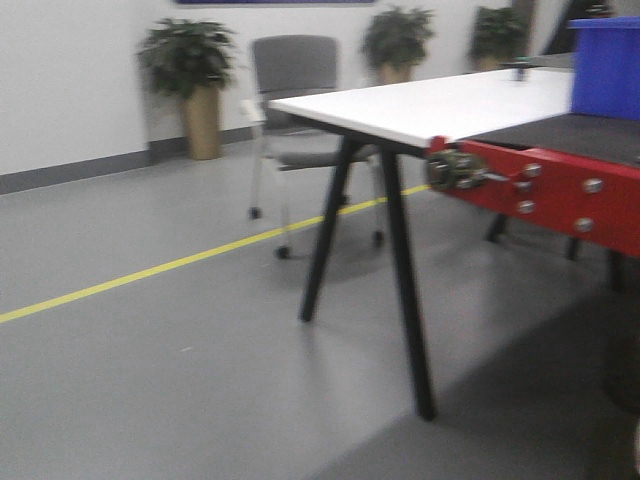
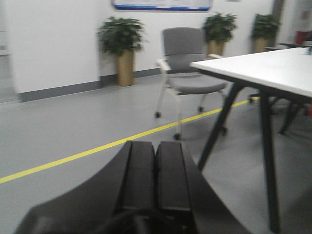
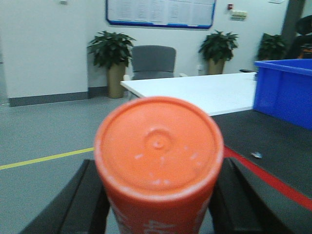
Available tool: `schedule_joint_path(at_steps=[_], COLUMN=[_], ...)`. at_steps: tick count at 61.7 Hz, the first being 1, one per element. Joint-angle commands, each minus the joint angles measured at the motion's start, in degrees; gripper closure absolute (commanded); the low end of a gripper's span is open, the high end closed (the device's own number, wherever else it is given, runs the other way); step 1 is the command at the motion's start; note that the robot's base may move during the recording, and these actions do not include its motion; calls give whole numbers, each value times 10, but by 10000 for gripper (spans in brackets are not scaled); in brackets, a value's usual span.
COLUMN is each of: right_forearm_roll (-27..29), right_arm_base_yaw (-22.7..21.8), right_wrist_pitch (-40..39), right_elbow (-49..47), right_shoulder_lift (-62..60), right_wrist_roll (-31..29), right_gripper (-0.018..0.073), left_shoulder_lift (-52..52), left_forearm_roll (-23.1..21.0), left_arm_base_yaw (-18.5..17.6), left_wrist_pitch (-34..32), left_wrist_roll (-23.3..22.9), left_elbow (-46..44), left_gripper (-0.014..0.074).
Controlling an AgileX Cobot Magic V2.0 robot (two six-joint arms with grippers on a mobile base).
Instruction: Grab orange capacitor from left shelf to right conveyor
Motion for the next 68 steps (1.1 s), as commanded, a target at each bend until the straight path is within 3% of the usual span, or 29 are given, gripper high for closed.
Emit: schedule_joint_path(at_steps=[1,68], right_forearm_roll=[2,2], right_arm_base_yaw=[-4,-4], right_wrist_pitch=[-54,-54], right_elbow=[-17,-17], right_shoulder_lift=[2,2], right_wrist_roll=[-6,-6], right_gripper=[504,504], left_shoulder_lift=[6,6], left_forearm_roll=[-3,-3], left_arm_base_yaw=[-4,-4], left_wrist_pitch=[-48,-48], left_wrist_roll=[0,0], left_elbow=[-4,-4], left_gripper=[701,701])
